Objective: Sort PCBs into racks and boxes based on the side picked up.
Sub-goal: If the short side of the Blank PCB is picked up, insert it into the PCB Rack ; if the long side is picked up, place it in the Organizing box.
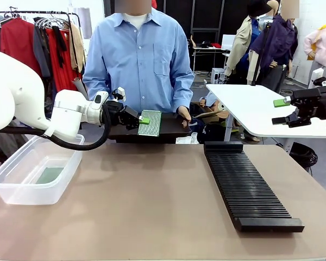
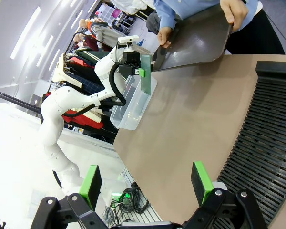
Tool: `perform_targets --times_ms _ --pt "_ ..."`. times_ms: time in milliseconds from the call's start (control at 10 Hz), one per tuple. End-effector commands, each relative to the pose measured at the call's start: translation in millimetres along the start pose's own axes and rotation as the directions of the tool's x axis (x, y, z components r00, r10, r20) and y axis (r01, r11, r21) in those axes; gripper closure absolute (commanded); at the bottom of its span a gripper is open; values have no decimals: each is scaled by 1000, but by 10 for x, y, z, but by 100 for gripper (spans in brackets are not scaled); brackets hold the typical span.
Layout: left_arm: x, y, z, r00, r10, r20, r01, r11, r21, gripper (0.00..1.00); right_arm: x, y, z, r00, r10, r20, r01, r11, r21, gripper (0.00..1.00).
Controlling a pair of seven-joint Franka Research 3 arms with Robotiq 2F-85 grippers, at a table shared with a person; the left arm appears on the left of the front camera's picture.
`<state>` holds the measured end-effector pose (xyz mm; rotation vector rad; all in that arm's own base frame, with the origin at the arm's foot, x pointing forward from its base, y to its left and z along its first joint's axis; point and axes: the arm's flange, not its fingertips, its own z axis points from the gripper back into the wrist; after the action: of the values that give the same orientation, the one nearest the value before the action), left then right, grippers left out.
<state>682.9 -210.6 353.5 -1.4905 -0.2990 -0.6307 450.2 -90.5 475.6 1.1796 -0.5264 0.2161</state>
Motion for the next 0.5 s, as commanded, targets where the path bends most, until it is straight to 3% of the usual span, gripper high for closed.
perform_targets --times_ms 0,400 --pt "-14 -30 -13 1000 -5 3 5 1000 -2 100 15 22 6 1000 6 2 -6 1000 8 0" --pt "-286 -330 175 998 56 34 -56 998 -7 100 15 22 6 1000 6 2 -6 1000 8 0"
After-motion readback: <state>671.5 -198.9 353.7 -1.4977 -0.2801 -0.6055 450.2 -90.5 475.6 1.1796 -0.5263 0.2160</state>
